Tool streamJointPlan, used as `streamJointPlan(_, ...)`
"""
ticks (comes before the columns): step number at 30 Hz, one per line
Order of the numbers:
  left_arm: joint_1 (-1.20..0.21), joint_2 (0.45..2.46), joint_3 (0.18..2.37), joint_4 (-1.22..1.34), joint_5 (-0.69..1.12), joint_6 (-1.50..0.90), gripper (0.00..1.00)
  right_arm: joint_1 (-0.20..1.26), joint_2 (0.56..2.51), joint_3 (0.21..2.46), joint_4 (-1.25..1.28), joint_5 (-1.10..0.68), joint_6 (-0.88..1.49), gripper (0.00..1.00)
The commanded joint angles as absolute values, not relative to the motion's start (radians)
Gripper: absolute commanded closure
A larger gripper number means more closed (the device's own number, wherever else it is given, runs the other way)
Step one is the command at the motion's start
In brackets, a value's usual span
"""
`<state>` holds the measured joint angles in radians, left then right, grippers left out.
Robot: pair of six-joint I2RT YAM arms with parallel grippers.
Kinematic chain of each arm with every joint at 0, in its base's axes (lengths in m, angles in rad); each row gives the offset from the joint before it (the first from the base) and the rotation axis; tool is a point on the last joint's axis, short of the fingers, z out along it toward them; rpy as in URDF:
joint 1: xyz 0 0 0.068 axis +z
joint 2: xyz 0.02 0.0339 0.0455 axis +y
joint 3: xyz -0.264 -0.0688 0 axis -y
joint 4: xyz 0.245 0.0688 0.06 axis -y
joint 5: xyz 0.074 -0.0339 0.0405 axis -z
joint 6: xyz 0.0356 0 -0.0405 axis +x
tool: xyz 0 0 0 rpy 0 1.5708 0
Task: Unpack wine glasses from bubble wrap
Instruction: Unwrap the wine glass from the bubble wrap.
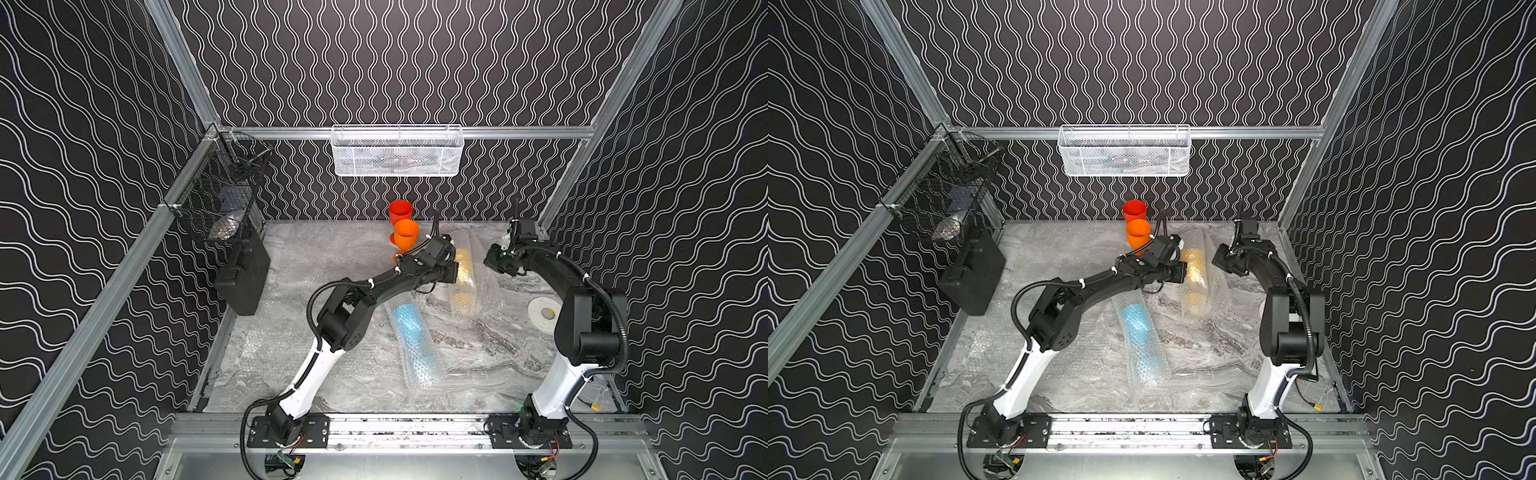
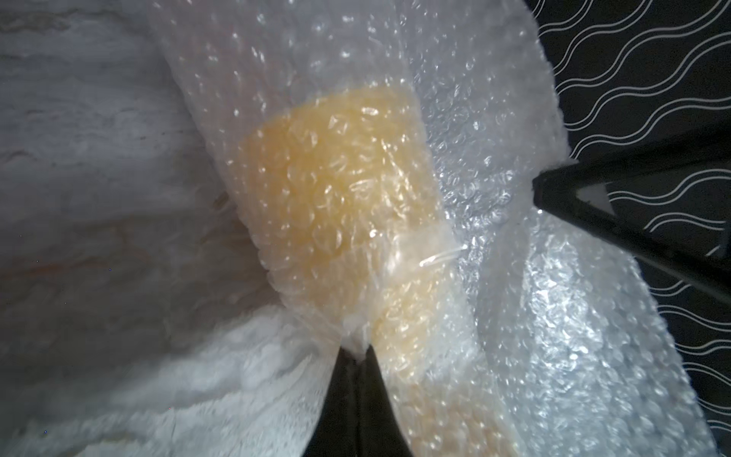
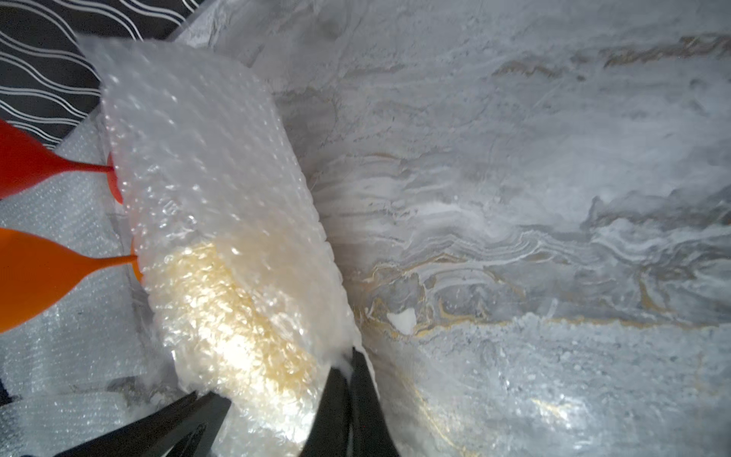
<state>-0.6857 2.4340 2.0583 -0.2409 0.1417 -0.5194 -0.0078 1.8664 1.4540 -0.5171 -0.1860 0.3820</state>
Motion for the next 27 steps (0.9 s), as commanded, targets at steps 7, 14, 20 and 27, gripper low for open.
streamJointPlan(7,-0.660,2.579,2.265,-0.215,0.128,-0.528,1.00,-0.077,1.985,1.586,-0.439,-0.245,0.423,0.98)
streamJointPlan(14,-0.644,2.694,2.414,-0.168,0.159,-0.530,1.00,-0.115,2.062,1.664,-0.412,-0.267,0.440,0.98)
streamJointPlan(20,-0.640,2.736,2.456,-0.098,0.152,-0.552,1.00,-0.150,2.119,1.739,-0.415,-0.281,0.449,0.98)
streamJointPlan(27,-0.640,2.802,2.503,0.009,0.143,-0.589,1.00,-0.190,2.166,1.801,-0.415,-0.298,0.461,0.98)
